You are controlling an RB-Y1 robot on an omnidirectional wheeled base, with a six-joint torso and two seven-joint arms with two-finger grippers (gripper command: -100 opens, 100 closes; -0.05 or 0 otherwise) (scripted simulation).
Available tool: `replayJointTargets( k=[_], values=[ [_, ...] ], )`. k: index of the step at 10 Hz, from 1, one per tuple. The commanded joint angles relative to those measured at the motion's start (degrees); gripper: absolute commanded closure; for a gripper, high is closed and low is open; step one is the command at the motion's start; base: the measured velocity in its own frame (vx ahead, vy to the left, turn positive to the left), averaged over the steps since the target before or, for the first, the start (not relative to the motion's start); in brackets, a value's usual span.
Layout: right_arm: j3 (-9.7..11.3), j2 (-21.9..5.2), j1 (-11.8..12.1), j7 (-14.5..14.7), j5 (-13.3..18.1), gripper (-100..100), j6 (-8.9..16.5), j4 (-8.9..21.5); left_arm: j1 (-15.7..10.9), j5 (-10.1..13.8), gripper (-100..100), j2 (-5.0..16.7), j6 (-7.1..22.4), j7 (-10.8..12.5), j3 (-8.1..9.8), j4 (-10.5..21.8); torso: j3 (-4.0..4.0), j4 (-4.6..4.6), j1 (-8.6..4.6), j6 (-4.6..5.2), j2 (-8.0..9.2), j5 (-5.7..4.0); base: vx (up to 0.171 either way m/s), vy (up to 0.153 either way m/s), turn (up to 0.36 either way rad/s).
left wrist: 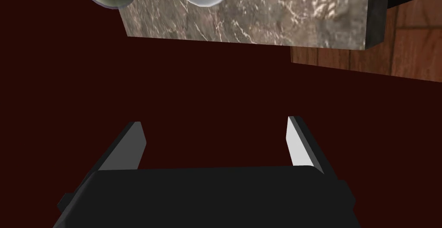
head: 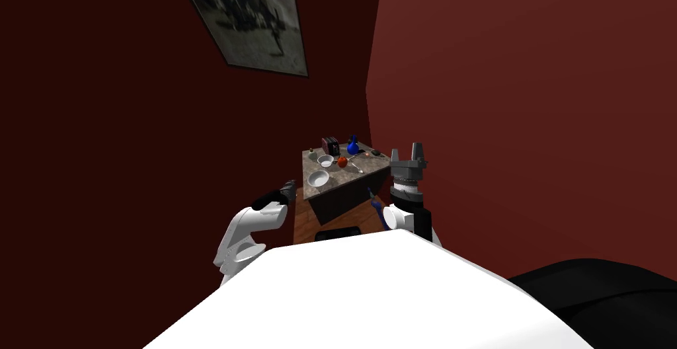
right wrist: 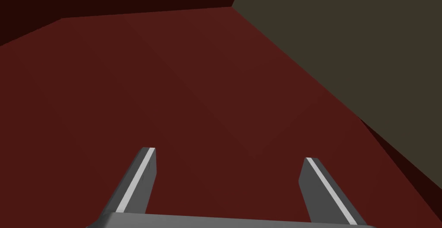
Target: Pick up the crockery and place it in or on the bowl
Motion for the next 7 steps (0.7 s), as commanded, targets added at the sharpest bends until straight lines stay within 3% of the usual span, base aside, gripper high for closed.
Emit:
replayJointTargets(
  k=[1,7],
  values=[
    [0.0,0.0,0.0,0.0,0.0,0,0.0,0.0,-0.49,-0.22,-100,-0.07,2.86,-0.11,-0.08,0.08,0.0,0.0,0.0,0.0,0.0,0.0,0.03,-0.025,-0.052],
    [0.0,0.0,0.0,0.0,0.0,0,0.0,0.0,-3.82,-2.45,-100,-1.12,12.65,-1.01,-0.87,1.69,0.0,0.0,-0.01,-0.01,0.0,0.0,0.034,-0.032,-0.072]
  ],
)
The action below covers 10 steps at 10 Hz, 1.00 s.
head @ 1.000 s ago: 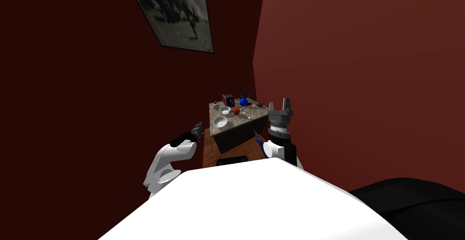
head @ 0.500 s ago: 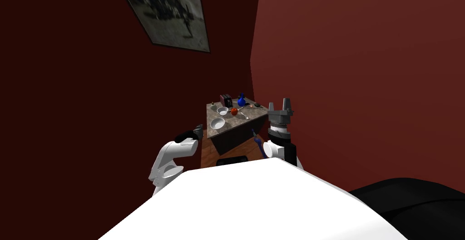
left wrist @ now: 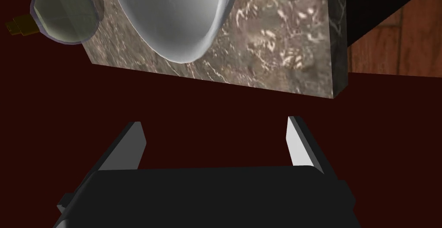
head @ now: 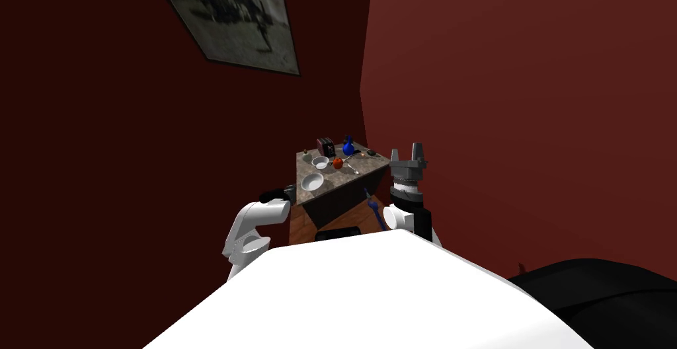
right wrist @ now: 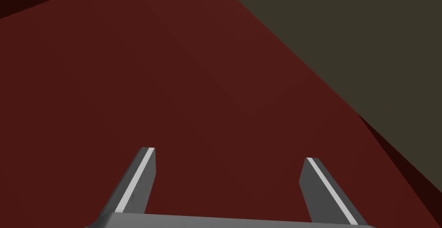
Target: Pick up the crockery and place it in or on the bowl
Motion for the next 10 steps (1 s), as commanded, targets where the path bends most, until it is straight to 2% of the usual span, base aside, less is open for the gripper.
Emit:
replayJointTargets(
  k=[1,5,9,10],
  values=[
    [0.0,0.0,0.0,0.0,0.0,0,0.0,0.0,-0.62,-0.45,-100,-0.25,2.38,-0.14,-0.18,0.39,0.0,0.0,0.0,0.0,0.0,0.0,0.038,-0.036,-0.042],
    [0.0,0.0,0.0,0.0,0.0,0,0.0,0.0,-2.65,-2.04,-100,-1.84,8.5,-0.82,-0.68,1.46,0.01,0.0,0.04,-0.02,0.02,0.0,0.041,-0.035,-0.062],
    [0.0,0.0,0.0,0.0,0.0,0,0.0,0.0,-4.5,-3.59,-100,-5.14,13.81,-1.48,-1.14,2.42,-0.01,-0.01,0.01,-0.01,-0.01,0.0,0.044,-0.039,-0.064],
    [0.0,0.0,0.0,0.0,0.0,0,0.0,0.0,-4.95,-3.98,-100,-6.67,15.06,-1.65,-1.25,2.67,0.01,0.0,0.06,-0.02,0.03,0.01,0.034,-0.027,-0.042]
  ],
)
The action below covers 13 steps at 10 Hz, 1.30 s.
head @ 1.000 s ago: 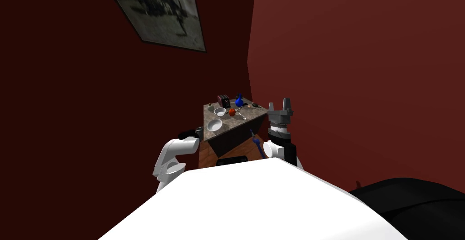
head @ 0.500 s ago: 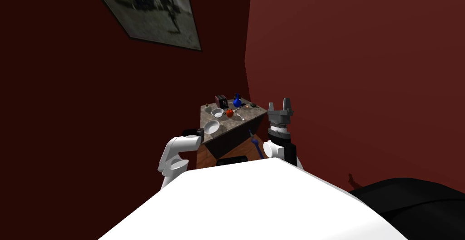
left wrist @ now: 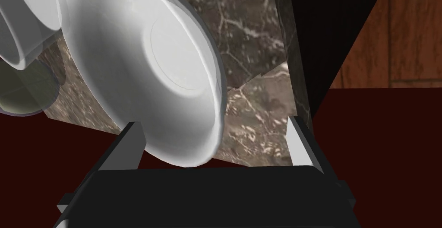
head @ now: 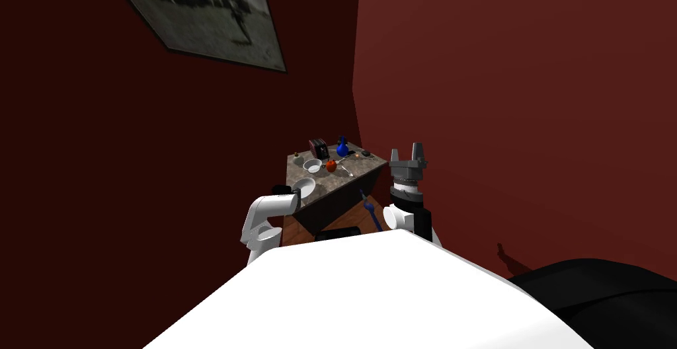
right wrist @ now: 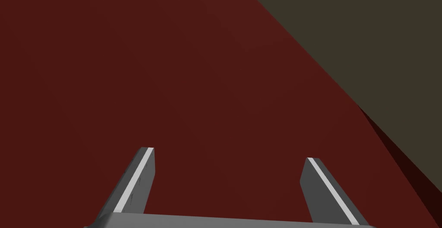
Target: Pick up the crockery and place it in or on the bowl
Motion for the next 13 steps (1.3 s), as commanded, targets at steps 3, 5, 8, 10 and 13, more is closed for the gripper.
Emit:
replayJointTargets(
  k=[3,5,8,10,13],
  values=[
    [0.0,0.0,0.0,0.0,0.0,0,0.0,0.0,-1.78,1.15,-100,0.69,-1.18,-0.39,2.21,2.9,0.06,0.02,0.11,-0.01,0.11,0.02,-0.008,-0.014,-0.029],
    [0.0,0.0,-0.01,0.0,0.0,0,0.0,0.0,-3.52,2.36,-100,1.5,-2.57,-0.76,4.45,6.29,0.18,0.07,0.0,0.0,0.32,0.0,-0.063,-0.04,-0.08],
    [0.0,0.0,-0.01,0.0,0.0,0,0.0,0.0,-6.13,4.17,-100,2.72,-4.65,-1.32,7.81,10.99,0.22,0.09,0.03,-0.01,0.38,0.0,-0.061,-0.032,-0.064],
    [0.0,0.0,-0.01,0.0,0.0,0,0.0,0.0,-7.87,5.37,-100,3.53,-6.04,-1.69,10.06,14.12,0.21,0.08,0.05,-0.01,0.36,0.01,-0.056,-0.032,-0.067],
    [0.0,0.0,0.0,0.0,0.0,0,0.0,0.0,-8.21,5.7,100,3.75,-6.14,-1.82,10.61,14.55,0.17,0.07,0.1,-0.02,0.28,0.02,-0.026,-0.014,-0.026]
  ],
)
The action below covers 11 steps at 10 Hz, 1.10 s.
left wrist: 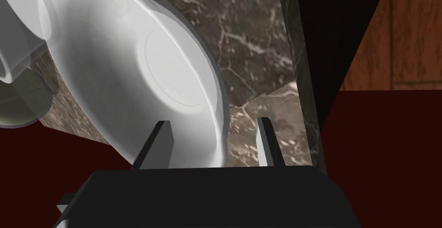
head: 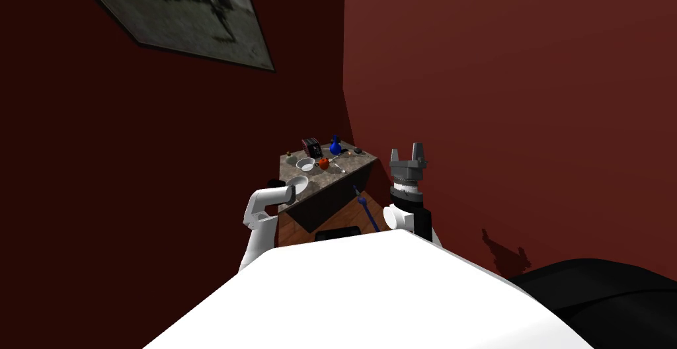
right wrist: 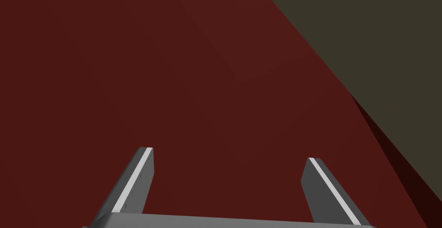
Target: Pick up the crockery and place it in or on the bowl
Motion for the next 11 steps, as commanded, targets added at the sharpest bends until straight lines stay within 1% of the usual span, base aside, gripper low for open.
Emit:
replayJointTargets(
  k=[1,4,5,6,11],
  values=[
    [0.0,0.0,0.0,0.0,0.0,0,0.0,0.0,0.0,0.0,100,0.0,0.0,0.0,0.0,0.0,0.0,0.0,0.0,0.0,0.0,0.0,0.0,0.0,0.0],
    [0.0,0.0,0.0,0.0,0.0,0,0.0,0.0,0.01,0.0,100,-0.01,0.01,0.02,0.01,0.01,-0.04,-0.01,0.02,0.01,-0.07,0.0,0.0,0.0,0.0],
    [0.0,0.0,0.0,0.0,0.0,0,0.0,0.0,0.02,0.0,0,-0.01,0.02,0.02,0.01,0.01,-0.04,-0.01,0.02,0.01,-0.07,-0.01,0.0,0.0,0.0],
    [0.0,0.0,0.0,0.0,0.0,0,0.0,0.0,1.2,-0.92,100,-0.61,0.79,0.31,-1.66,-1.98,-0.03,0.0,0.01,0.01,-0.06,-0.01,0.045,0.016,0.103],
    [-0.01,-0.01,0.01,0.0,0.0,0,0.0,0.0,5.55,-3.94,100,-2.65,4.26,1.24,-7.27,-9.8,-0.12,-0.01,0.13,0.01,-0.25,-0.01,0.065,0.037,0.067]
  ],
)
